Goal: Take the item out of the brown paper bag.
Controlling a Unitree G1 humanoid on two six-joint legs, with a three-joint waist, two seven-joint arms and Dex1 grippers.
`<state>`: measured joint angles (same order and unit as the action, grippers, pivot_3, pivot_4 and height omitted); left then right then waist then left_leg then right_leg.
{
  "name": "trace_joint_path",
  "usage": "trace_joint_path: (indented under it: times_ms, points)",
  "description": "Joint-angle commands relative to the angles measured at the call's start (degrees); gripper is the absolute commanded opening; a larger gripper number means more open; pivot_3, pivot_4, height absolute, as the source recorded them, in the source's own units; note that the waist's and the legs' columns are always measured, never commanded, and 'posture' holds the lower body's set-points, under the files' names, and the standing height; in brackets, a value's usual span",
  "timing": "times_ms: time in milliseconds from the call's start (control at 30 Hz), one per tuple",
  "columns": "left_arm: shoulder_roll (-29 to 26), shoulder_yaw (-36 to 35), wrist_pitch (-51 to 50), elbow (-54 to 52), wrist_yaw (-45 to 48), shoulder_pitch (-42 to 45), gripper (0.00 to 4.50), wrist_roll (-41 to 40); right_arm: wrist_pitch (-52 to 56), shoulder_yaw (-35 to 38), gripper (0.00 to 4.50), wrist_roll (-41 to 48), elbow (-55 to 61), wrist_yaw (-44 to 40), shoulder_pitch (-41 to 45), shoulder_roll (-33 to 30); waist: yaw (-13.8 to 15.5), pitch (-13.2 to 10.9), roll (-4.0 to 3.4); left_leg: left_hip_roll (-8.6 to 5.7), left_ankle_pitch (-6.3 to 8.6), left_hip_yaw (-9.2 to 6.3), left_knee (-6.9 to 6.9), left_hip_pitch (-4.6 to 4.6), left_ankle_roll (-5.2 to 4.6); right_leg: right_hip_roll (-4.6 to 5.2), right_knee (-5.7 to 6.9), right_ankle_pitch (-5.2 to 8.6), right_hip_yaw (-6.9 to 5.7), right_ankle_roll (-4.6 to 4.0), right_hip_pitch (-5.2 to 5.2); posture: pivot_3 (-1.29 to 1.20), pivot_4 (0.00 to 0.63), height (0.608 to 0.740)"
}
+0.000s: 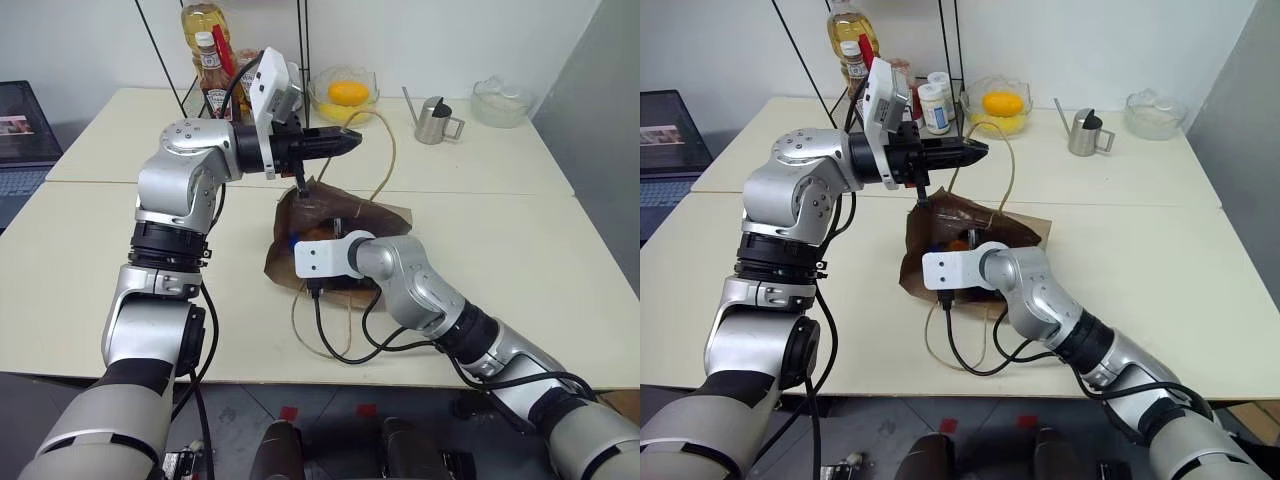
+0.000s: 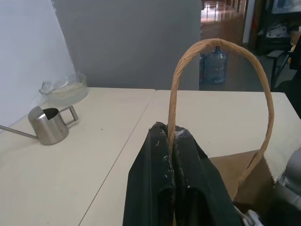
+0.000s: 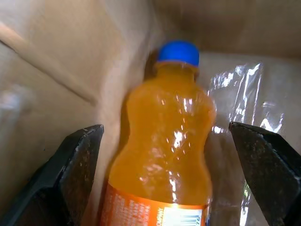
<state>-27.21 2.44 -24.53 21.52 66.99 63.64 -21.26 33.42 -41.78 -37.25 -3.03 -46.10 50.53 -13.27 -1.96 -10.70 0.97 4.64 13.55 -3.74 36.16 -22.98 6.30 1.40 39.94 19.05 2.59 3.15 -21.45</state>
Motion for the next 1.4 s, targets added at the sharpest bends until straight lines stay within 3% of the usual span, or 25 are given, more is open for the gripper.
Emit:
trace_joint_path:
  times_ms: [33, 267, 367, 500, 767, 1067, 1400]
  points:
    - [0.1, -1.0, 0.9, -1.0, 0.1, 1.9, 0.00, -0.5, 0.1, 1.4, 4.48, -0.4, -2.9, 0.5, 2.8, 1.7, 0.0, 0.0, 0.00, 0.00, 0.00, 0.00, 0.00, 0.01, 0.00, 0.00, 0.00, 0.00, 0.00, 0.00, 0.00, 0.00, 0.150, 0.740]
    - [0.1, -1.1, 0.7, -1.6, 0.0, 1.6, 0.00, -0.7, -1.3, 1.2, 4.48, 0.2, -8.9, 0.0, 4.3, 3.0, 0.0, 0.0, 0.00, 0.00, 0.00, 0.00, -0.01, 0.00, 0.00, 0.01, 0.00, 0.00, 0.00, 0.00, 0.00, 0.00, 0.150, 0.740]
    - [0.1, -1.1, 0.6, -1.8, 0.0, 1.4, 0.00, -0.8, -1.8, 1.3, 3.86, 0.5, -10.3, 0.5, 4.3, 3.8, -0.1, 0.0, 0.00, 0.00, 0.00, 0.00, -0.01, 0.02, 0.00, 0.00, 0.01, 0.00, 0.00, 0.00, 0.00, 0.00, 0.150, 0.740]
    - [0.0, -1.1, 0.7, -1.7, 0.0, 1.3, 0.00, -0.7, -2.5, 1.6, 2.69, 0.6, -10.6, 0.4, 3.8, 3.8, -0.1, 0.0, 0.00, 0.00, 0.00, 0.00, -0.01, 0.01, 0.00, 0.00, 0.01, 0.00, 0.00, 0.00, 0.01, 0.00, 0.150, 0.740]
    - [-0.3, -0.8, 2.1, -0.6, 0.1, 1.1, 0.00, 0.3, -7.3, 2.1, 2.69, 0.4, -6.7, 1.0, 2.3, 1.4, -0.1, 0.0, 0.00, 0.00, 0.00, 0.00, -0.01, 0.01, 0.00, 0.00, 0.01, 0.00, 0.00, 0.00, 0.00, 0.00, 0.150, 0.740]
    - [-0.6, -0.5, 5.5, 1.8, 0.5, 0.9, 0.00, 2.1, -12.1, 6.6, 2.57, 4.5, 9.4, -2.3, -4.6, -4.2, -0.1, 0.0, 0.00, 0.01, 0.00, 0.00, -0.06, 0.00, 0.00, -0.01, -0.02, 0.00, 0.00, 0.00, -0.01, 0.00, 0.150, 0.740]
    - [-0.4, -0.3, 7.6, 3.4, 1.1, 1.3, 0.00, 3.4, -10.6, 13.3, 2.44, 12.4, 15.9, -2.7, -4.9, -2.1, -0.1, 0.0, -0.01, 0.02, 0.00, 0.00, -0.07, -0.01, 0.00, -0.02, -0.02, 0.00, 0.00, 0.00, -0.03, 0.00, 0.150, 0.740]
